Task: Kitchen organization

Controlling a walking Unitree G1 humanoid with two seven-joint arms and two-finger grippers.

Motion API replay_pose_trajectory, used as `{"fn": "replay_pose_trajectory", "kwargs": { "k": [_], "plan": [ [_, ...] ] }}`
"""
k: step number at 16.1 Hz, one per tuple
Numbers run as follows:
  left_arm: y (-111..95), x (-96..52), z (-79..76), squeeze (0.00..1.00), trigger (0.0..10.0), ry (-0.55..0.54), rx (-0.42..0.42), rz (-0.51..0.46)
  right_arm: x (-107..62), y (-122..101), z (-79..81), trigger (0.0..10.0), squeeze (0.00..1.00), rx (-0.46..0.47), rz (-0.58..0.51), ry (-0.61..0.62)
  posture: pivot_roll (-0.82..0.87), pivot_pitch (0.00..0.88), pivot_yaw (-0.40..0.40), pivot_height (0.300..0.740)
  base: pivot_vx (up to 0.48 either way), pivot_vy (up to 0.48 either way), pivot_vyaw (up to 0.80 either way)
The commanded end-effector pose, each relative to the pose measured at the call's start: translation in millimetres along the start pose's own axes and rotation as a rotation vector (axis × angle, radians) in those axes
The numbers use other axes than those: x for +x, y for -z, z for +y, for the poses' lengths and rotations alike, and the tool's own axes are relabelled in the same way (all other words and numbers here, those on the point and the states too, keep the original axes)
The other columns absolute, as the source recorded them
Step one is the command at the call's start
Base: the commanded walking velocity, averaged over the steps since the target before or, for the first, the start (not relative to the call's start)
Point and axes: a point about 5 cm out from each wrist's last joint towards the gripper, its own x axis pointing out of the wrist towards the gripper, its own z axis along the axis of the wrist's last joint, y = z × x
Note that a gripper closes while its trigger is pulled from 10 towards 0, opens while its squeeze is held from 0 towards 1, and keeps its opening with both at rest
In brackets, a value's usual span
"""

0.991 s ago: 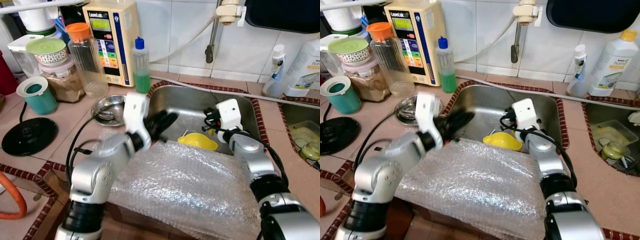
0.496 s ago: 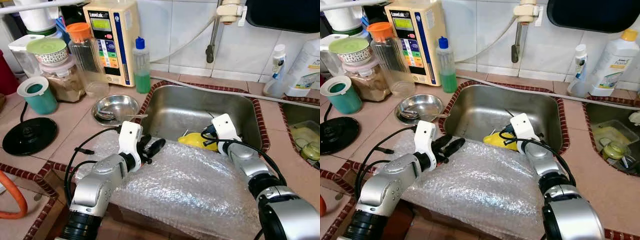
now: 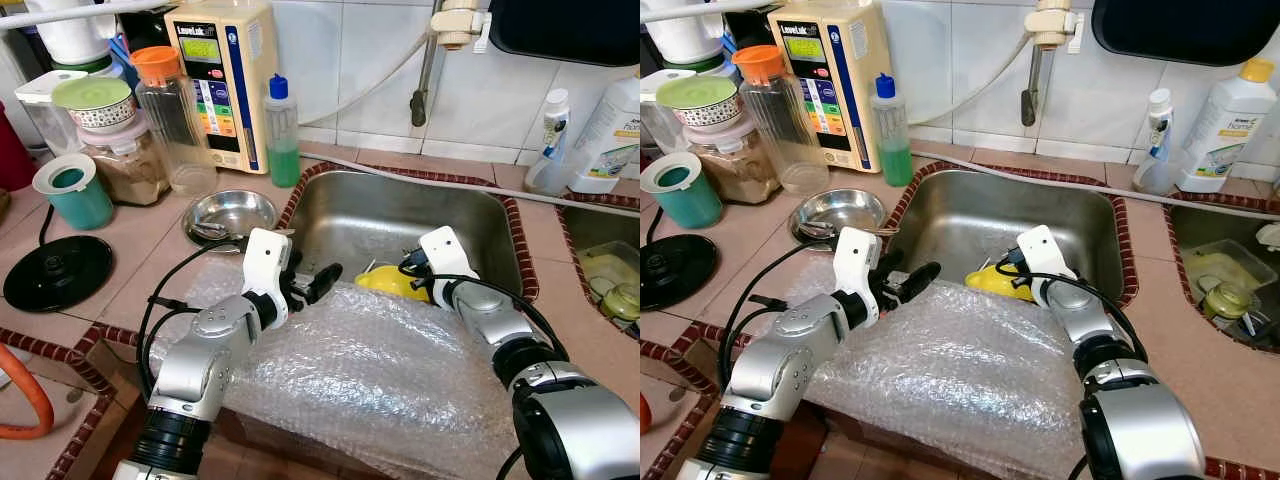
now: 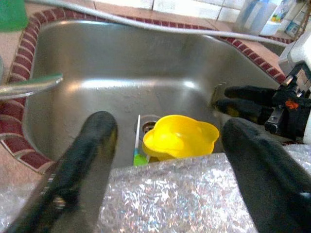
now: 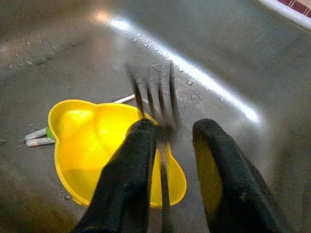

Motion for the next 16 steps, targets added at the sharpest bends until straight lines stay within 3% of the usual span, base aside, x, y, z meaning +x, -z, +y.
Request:
{"fn": "replay_pose_trajectory", "kwargs": {
  "k": [1,3,5,10,11,12,16],
  "plan": [
    [-5.6,1.7,0.1,1.00,10.0,0.004,0.027,-0.015,-1.4,24.8,16.8,10.0,1.00,0.018,0.111,-0.070,0.02,0.000,0.052,0.740,0.000,0.000,0.00],
    [-6.2,1.3,0.2,1.00,10.0,0.003,0.044,-0.015,-1.2,23.2,16.5,10.0,1.00,0.028,0.096,-0.067,0.03,0.000,0.053,0.740,0.000,0.000,0.00],
    [-10.5,0.8,2.9,1.00,10.0,-0.024,0.055,-0.039,-0.7,19.0,16.1,10.0,1.00,0.107,0.067,-0.074,0.03,0.000,0.051,0.740,0.000,0.000,0.00],
    [-25.9,2.0,28.4,1.00,10.0,-0.204,0.100,-0.125,-0.1,-8.7,19.8,10.0,1.00,0.254,-0.156,-0.097,0.01,0.000,0.049,0.740,0.000,0.000,0.00],
    [-27.4,2.5,31.0,1.00,10.0,-0.212,0.140,-0.126,-0.9,-14.9,21.9,10.0,1.00,0.261,-0.196,-0.109,0.01,0.000,0.052,0.740,0.000,0.000,0.00],
    [-29.6,3.4,35.5,1.00,10.0,-0.211,0.240,-0.115,-5.0,-28.7,26.2,10.0,1.00,0.253,-0.279,-0.131,-0.01,0.000,0.057,0.740,0.000,0.000,0.00],
    [-28.5,4.2,50.4,1.00,10.0,-0.246,0.385,-0.081,-21.3,-45.5,31.2,10.0,1.00,0.261,-0.380,-0.168,-0.02,0.000,0.063,0.740,0.000,0.000,0.00]
  ]
}}
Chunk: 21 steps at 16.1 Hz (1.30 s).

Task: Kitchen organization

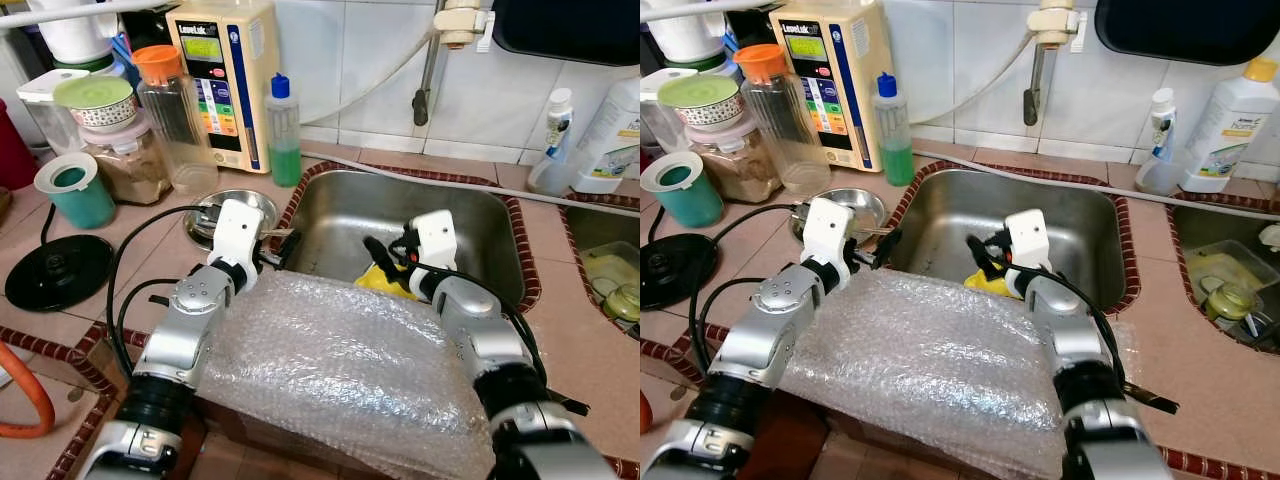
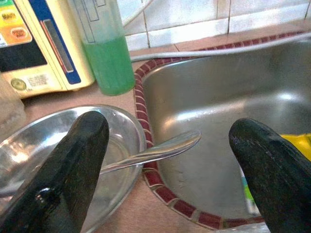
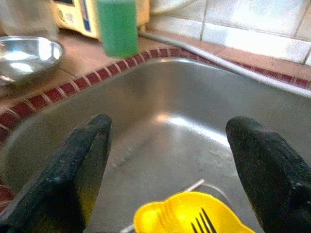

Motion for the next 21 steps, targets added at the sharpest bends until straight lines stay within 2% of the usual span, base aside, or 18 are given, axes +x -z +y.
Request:
{"fn": "replay_pose_trajectory", "kwargs": {
  "k": [1,3,4,5,6,7,11,13,16,17,18,21],
  "plan": [
    [-0.5,5.0,4.2,1.00,10.0,0.002,0.090,-0.001,-7.5,-5.6,10.9,10.0,1.00,-0.012,-0.015,-0.071,-0.03,0.000,0.063,0.740,0.000,0.000,0.00],
    [0.5,7.7,4.5,1.00,10.0,0.017,0.180,-0.005,-18.2,-9.4,23.9,10.0,1.00,-0.005,-0.011,-0.144,-0.04,0.000,0.063,0.740,0.000,0.000,0.00],
    [1.6,8.6,3.8,1.00,10.0,0.030,0.191,-0.004,-23.5,-11.4,30.9,10.0,0.72,-0.001,-0.007,-0.192,-0.04,0.000,0.064,0.740,0.000,0.000,0.00],
    [5.1,9.9,3.7,0.62,10.0,0.045,0.205,0.007,-33.0,-13.1,40.0,10.0,0.00,-0.019,0.012,-0.251,-0.04,0.000,0.067,0.740,0.000,0.000,0.00],
    [6.6,11.2,2.8,0.59,10.0,0.061,0.239,0.006,-41.3,-13.7,43.2,10.0,0.00,-0.048,0.032,-0.269,-0.05,0.000,0.069,0.740,0.000,0.000,0.00],
    [7.3,12.7,2.5,0.00,10.0,0.063,0.244,0.009,-45.8,-14.0,43.8,10.0,0.00,-0.052,0.039,-0.272,-0.06,0.000,0.069,0.740,0.000,0.000,0.00],
    [15.0,18.8,0.3,0.00,10.0,0.082,0.291,0.030,-57.7,-14.1,43.2,10.0,0.00,-0.039,0.073,-0.249,-0.08,0.000,0.076,0.740,0.000,0.000,0.00],
    [10.9,25.2,3.7,0.00,10.0,0.064,0.278,0.026,-63.9,-20.6,50.6,10.0,0.00,-0.002,0.060,-0.289,-0.09,0.000,0.078,0.740,0.000,0.000,0.00],
    [10.2,29.0,7.4,0.00,10.0,0.050,0.268,0.031,-71.4,-25.5,54.7,10.0,0.00,-0.004,0.072,-0.328,-0.09,0.000,0.082,0.740,0.000,0.000,0.00],
    [11.9,29.7,9.2,0.00,2.7,0.045,0.265,0.038,-73.8,-26.4,54.6,10.0,0.00,0.000,0.080,-0.330,-0.09,0.000,0.082,0.740,0.000,0.000,0.00],
    [12.8,30.0,9.5,0.00,0.0,0.045,0.259,0.041,-75.3,-26.7,54.6,10.0,0.00,-0.005,0.086,-0.338,-0.10,0.000,0.081,0.740,0.000,0.000,0.00],
    [15.6,29.8,10.0,0.00,0.0,0.047,0.257,0.052,-77.0,-28.7,53.7,10.0,0.00,-0.013,0.092,-0.350,-0.10,0.000,0.081,0.740,0.000,0.000,0.00]
  ]
}}
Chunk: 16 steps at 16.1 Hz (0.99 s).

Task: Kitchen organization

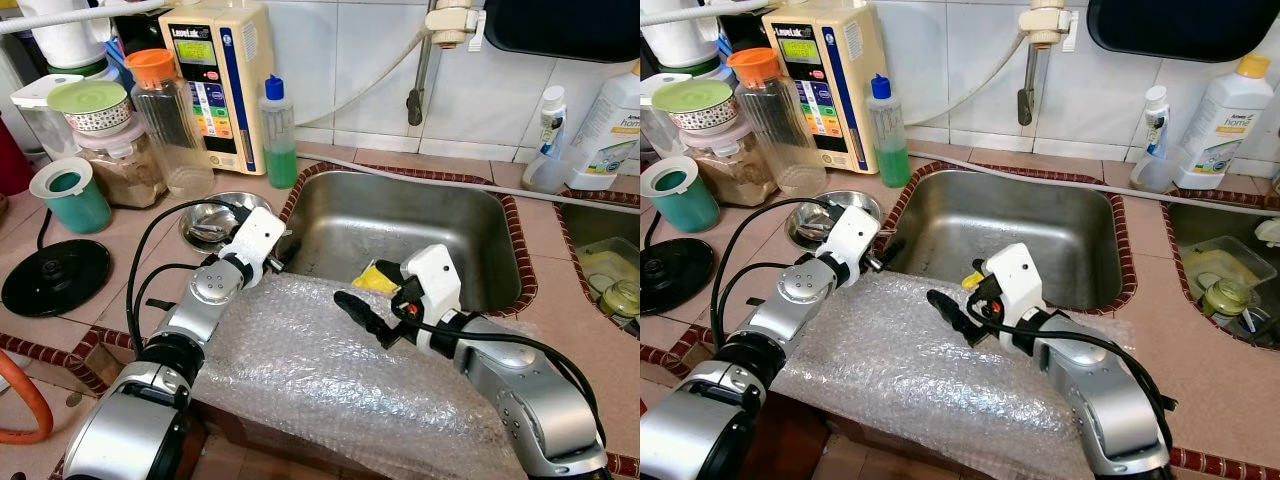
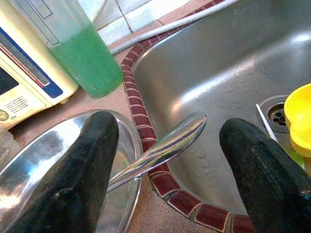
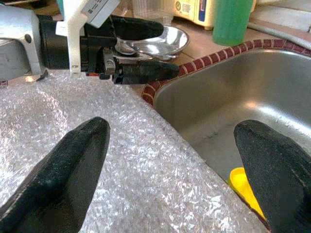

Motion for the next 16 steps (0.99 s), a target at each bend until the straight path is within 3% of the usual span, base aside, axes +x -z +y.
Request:
{"fn": "replay_pose_trajectory", "kwargs": {
  "k": [1,16],
  "plan": [
    [-3.0,1.1,5.7,0.00,0.0,-0.019,0.002,-0.005,-1.6,-9.4,2.5,10.0,0.00,-0.019,-0.021,-0.017,-0.10,0.000,0.080,0.740,0.000,0.000,0.00],
    [0.6,-0.2,11.3,0.00,0.0,-0.050,-0.025,-0.009,-0.1,-8.7,8.1,10.0,0.00,-0.019,-0.001,-0.058,-0.09,0.000,0.079,0.740,0.000,0.000,0.00]
  ]
}}
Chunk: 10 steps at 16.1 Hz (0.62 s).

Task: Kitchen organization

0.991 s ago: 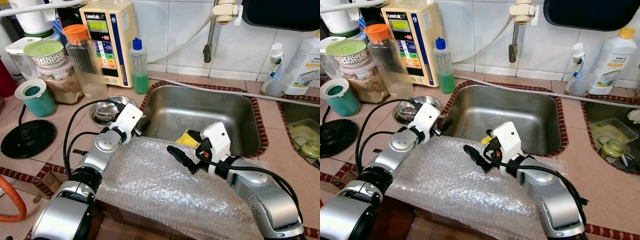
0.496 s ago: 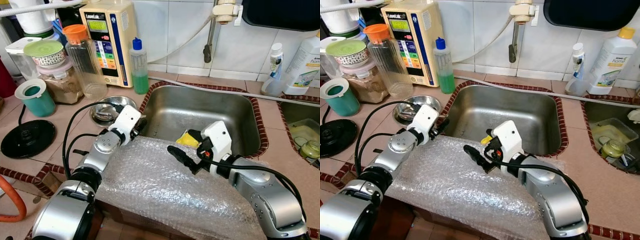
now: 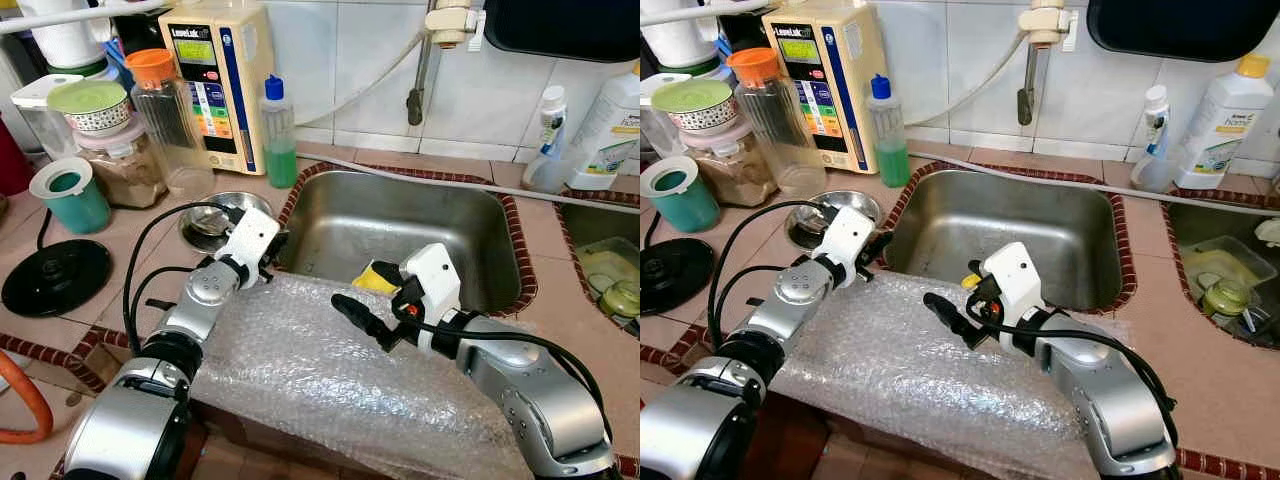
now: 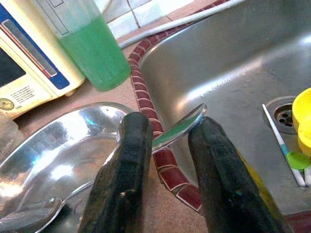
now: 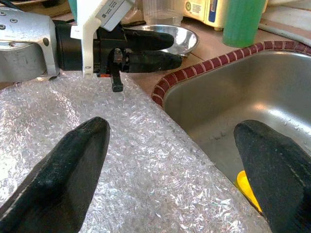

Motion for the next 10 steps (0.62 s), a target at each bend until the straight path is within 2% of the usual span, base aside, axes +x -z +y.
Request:
{"fn": "replay_pose_trajectory", "kwargs": {
  "k": [1,4,8,10],
  "plan": [
    [-4.4,0.5,7.0,0.00,0.0,-0.023,0.009,-0.013,1.2,-4.0,4.2,10.0,0.00,-0.016,-0.004,-0.019,-0.09,0.000,0.079,0.740,0.000,0.000,0.00],
    [-9.8,-0.8,14.7,0.00,0.0,-0.041,0.056,-0.032,0.9,-3.5,3.3,10.0,0.00,-0.019,-0.002,-0.011,-0.09,0.000,0.082,0.740,0.000,0.000,0.00],
    [-35.4,-9.3,48.9,0.00,0.0,-0.140,0.091,-0.128,1.0,-1.3,-0.6,10.0,0.00,-0.023,0.003,0.004,-0.08,0.000,0.075,0.740,0.000,0.000,0.00],
    [-57.2,-14.9,63.6,0.00,0.0,-0.176,0.094,-0.215,2.8,-2.4,-2.0,10.0,0.00,-0.031,0.003,0.000,-0.07,0.000,0.066,0.740,0.000,0.000,0.00]
  ]
}}
